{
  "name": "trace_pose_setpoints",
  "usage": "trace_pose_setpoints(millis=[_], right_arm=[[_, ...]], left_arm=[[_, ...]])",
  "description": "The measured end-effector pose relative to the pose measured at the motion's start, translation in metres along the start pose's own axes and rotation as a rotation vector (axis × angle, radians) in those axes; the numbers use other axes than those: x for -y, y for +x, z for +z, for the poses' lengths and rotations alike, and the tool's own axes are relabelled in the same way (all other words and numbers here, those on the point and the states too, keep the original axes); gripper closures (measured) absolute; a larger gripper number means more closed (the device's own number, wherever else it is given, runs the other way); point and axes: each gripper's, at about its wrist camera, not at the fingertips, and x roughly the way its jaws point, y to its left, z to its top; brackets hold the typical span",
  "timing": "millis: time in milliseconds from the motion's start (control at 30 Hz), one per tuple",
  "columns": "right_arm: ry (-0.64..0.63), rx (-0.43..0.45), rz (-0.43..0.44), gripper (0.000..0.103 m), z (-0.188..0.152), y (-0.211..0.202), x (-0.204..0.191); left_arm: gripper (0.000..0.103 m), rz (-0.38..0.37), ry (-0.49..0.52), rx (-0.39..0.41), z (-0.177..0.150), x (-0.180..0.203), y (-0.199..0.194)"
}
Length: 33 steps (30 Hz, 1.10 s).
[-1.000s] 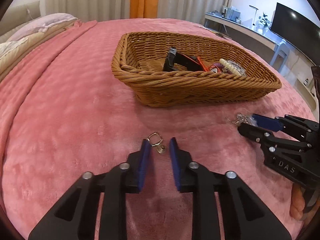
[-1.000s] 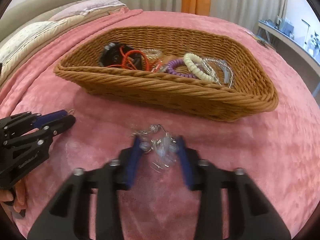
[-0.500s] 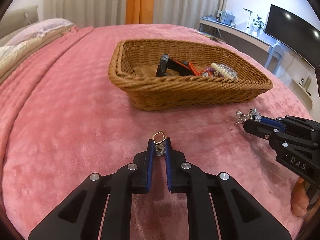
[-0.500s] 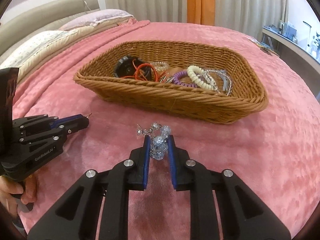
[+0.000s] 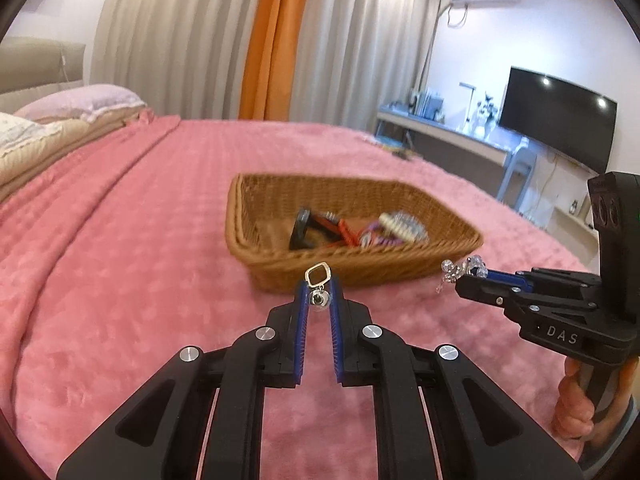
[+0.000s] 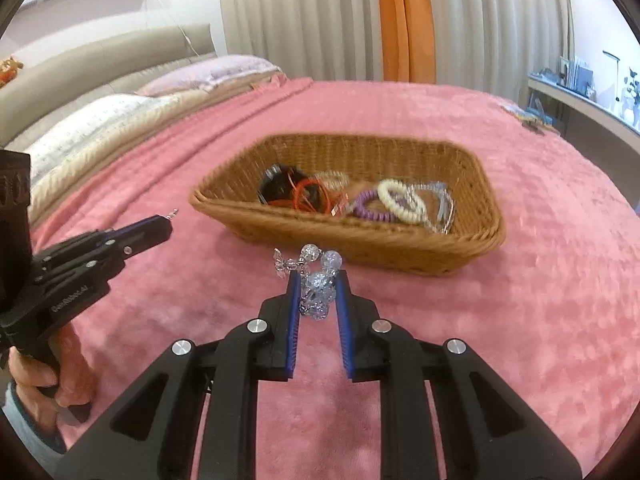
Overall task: Organize jewelry
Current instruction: 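Carry the earrings and charm into the basket and open both tools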
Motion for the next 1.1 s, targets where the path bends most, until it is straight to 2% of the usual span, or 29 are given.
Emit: trace_pose_setpoints(millis=[100, 267, 467, 533, 633, 733, 867, 1100], right_arm=[[0.004, 0.048, -0.001, 0.088, 0.010, -0.018, -0.001], [0.019, 0.066, -0.010, 0.088, 0.038, -0.033, 0.008], [0.042, 0.082, -0.049, 0.088, 0.087, -0.017, 0.032], [0.064, 0.067, -0.026, 0.088, 0.098, -0.002, 0.041], [0.113, 0.027, 0.036, 0.088, 0.109, 0.026, 0.057], [0.141, -0.006, 0.017, 0.088, 0.113, 0.058, 0.069], [0.174, -0.058, 0.001, 0.088, 0.113, 0.094, 0.083], [0.159, -0.117, -0.026, 0.088, 0.104, 0.126, 0.084]], left_arm=[[0.094, -0.020, -0.010, 0.047, 0.010, 0.007, -0.013], [0.094, -0.011, 0.003, 0.094, 0.032, 0.017, -0.030], [0.094, -0.014, 0.051, 0.142, 0.076, 0.036, -0.017], [0.094, -0.014, 0.074, 0.149, 0.089, 0.045, -0.002], [0.094, -0.018, 0.077, 0.135, 0.102, 0.050, 0.030], [0.094, -0.006, 0.078, 0.112, 0.104, 0.049, 0.063], [0.094, -0.031, 0.032, 0.030, 0.098, 0.032, 0.110], [0.094, -0.036, 0.033, -0.050, 0.082, 0.020, 0.141]])
